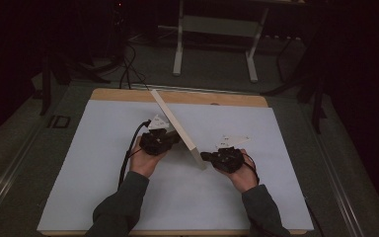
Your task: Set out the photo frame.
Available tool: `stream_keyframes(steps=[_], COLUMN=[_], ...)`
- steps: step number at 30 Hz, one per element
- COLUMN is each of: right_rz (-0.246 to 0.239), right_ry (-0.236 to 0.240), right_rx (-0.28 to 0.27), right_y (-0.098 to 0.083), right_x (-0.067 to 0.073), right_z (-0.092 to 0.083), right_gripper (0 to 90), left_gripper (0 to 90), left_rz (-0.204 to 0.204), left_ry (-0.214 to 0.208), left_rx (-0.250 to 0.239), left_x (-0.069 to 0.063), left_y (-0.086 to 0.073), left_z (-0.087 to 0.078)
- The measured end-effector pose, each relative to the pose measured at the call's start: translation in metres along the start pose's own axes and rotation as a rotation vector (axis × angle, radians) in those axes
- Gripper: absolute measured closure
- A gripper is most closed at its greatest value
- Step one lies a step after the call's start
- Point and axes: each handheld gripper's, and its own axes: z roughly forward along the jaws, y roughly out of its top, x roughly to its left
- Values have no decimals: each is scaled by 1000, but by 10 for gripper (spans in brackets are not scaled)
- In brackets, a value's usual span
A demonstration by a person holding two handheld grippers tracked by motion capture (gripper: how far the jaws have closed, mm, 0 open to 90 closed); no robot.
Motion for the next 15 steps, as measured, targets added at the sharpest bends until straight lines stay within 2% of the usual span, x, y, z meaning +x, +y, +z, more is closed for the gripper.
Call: stream_keyframes(steps=[15], right_rz=[-33], right_ry=[34], right_rx=[7], right_y=[3], right_x=[9], right_z=[6], right_gripper=[900], left_gripper=[900], left_rz=[7], left_ry=[7], left_rx=[1], left_x=[1], left_y=[-5], left_z=[2])
